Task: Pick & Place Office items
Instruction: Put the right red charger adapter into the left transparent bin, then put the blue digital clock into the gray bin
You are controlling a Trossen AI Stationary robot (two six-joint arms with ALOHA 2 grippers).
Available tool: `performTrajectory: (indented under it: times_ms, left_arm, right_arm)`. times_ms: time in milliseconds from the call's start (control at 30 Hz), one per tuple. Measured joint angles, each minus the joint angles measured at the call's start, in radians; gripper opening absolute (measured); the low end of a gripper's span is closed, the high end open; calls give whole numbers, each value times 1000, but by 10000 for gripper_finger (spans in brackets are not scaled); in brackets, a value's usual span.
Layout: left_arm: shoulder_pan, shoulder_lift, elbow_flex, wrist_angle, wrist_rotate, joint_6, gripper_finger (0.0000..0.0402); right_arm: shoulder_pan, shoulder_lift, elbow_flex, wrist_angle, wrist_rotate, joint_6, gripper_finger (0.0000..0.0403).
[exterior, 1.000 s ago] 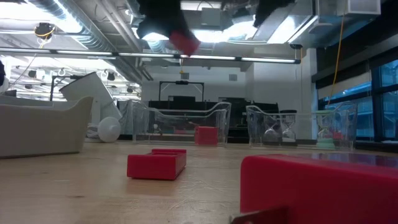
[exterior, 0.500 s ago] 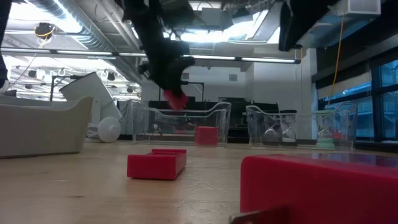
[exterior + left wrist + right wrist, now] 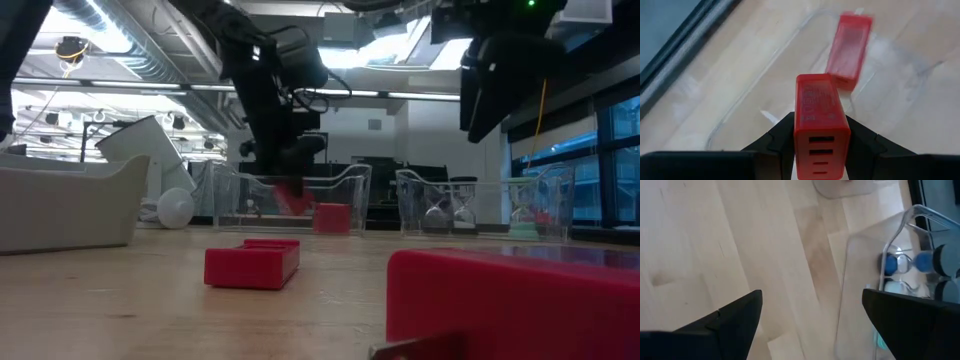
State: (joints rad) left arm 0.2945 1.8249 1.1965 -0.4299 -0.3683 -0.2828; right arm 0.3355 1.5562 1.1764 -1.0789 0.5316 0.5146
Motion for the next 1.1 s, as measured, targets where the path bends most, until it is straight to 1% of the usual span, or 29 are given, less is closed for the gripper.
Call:
performTrajectory:
  times_ms: [67, 233, 333, 433, 567, 767, 900, 1100]
  left_arm:
    - [9, 11, 0, 3, 3, 7, 122]
    - [28, 22, 0, 11, 47, 9, 122]
    - [37, 22, 0, 10, 50, 9, 127]
    - [42, 22, 0, 8, 52, 29, 138]
    - [42, 21, 0, 9, 81, 43, 158]
    - [41, 19, 1, 5, 83, 74, 187]
    - [41, -13, 1, -38, 79, 105, 202]
    - [37, -155, 1, -98, 73, 113, 206]
  right_arm:
    - [0, 0, -12, 25, 0, -3, 345]
    - [0, 0, -28, 65, 3, -25, 345]
    - [0, 0, -28, 96, 3, -28, 345]
    - [0, 0, -28, 122, 3, -34, 345]
    - [0, 0, -28, 130, 3, -51, 345]
    - [0, 0, -28, 131, 2, -50, 345]
    - [0, 0, -28, 133, -2, -50, 345]
    - [0, 0, -28, 152, -85, -51, 345]
